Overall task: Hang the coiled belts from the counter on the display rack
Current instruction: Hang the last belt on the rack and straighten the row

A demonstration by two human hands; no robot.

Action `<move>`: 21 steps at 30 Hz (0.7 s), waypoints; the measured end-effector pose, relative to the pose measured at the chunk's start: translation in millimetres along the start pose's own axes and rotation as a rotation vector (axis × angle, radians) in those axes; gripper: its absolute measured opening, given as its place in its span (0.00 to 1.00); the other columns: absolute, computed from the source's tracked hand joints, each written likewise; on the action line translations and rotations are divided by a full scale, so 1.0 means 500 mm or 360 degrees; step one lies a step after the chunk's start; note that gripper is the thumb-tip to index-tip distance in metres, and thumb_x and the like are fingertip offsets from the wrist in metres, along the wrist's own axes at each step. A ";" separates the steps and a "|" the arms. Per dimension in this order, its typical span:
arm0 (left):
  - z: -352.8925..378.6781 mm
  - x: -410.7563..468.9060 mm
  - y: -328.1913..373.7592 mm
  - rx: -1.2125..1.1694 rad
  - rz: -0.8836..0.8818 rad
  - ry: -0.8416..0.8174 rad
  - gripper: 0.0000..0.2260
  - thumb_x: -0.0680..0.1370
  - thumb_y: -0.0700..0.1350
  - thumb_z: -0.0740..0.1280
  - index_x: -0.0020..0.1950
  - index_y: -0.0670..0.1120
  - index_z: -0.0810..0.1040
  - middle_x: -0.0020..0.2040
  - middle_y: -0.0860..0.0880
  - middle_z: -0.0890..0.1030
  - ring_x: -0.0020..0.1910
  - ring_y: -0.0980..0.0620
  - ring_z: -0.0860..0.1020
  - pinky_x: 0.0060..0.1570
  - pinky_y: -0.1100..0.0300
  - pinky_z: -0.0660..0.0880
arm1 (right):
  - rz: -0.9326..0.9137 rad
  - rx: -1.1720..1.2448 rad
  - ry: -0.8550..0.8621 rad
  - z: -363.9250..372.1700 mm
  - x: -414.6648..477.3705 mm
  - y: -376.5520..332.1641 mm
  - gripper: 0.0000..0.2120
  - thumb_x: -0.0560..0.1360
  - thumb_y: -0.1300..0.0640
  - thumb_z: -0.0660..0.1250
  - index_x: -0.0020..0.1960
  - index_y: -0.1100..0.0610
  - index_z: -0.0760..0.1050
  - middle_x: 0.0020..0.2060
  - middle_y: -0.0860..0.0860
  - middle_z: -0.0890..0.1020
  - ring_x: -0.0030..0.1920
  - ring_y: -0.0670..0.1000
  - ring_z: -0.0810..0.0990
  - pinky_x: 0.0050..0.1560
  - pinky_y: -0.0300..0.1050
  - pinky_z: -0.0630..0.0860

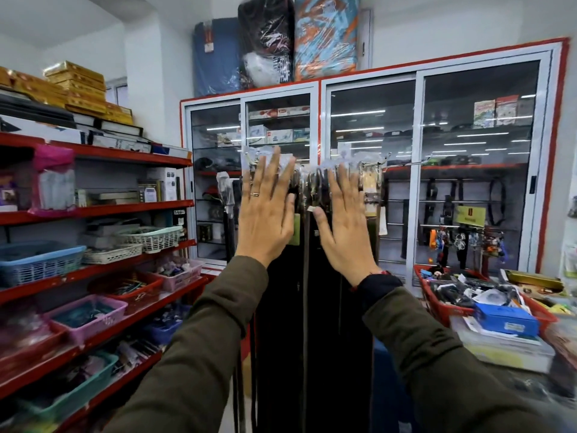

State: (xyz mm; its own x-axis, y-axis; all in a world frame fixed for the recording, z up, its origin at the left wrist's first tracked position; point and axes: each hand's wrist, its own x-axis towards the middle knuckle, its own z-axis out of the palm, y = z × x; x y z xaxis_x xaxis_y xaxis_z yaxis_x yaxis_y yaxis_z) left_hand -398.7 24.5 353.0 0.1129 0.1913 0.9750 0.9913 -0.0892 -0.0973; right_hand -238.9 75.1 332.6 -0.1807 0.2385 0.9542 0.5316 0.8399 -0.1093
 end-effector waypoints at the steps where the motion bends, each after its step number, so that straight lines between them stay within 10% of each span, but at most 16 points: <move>1: -0.008 -0.005 -0.027 -0.0030 -0.0030 0.0016 0.27 0.83 0.46 0.53 0.82 0.50 0.51 0.84 0.46 0.51 0.83 0.47 0.48 0.81 0.42 0.45 | -0.0024 0.0011 -0.0035 0.017 0.005 -0.021 0.31 0.84 0.51 0.57 0.82 0.54 0.47 0.82 0.52 0.47 0.82 0.54 0.41 0.81 0.60 0.46; 21: 0.055 -0.046 -0.151 -0.0256 -0.0136 -0.0461 0.29 0.84 0.46 0.55 0.83 0.48 0.46 0.84 0.50 0.45 0.83 0.48 0.44 0.80 0.44 0.52 | 0.0036 -0.0171 -0.0353 0.193 0.025 -0.067 0.30 0.84 0.50 0.52 0.82 0.50 0.43 0.82 0.45 0.46 0.82 0.51 0.42 0.80 0.60 0.51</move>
State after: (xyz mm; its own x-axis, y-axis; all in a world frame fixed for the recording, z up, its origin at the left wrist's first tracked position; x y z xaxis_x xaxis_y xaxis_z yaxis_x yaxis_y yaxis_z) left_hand -474.3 53.6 332.5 0.0672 0.4723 0.8789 0.9771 -0.2092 0.0378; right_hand -338.7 97.0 321.1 -0.3388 0.3676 0.8661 0.6202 0.7795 -0.0882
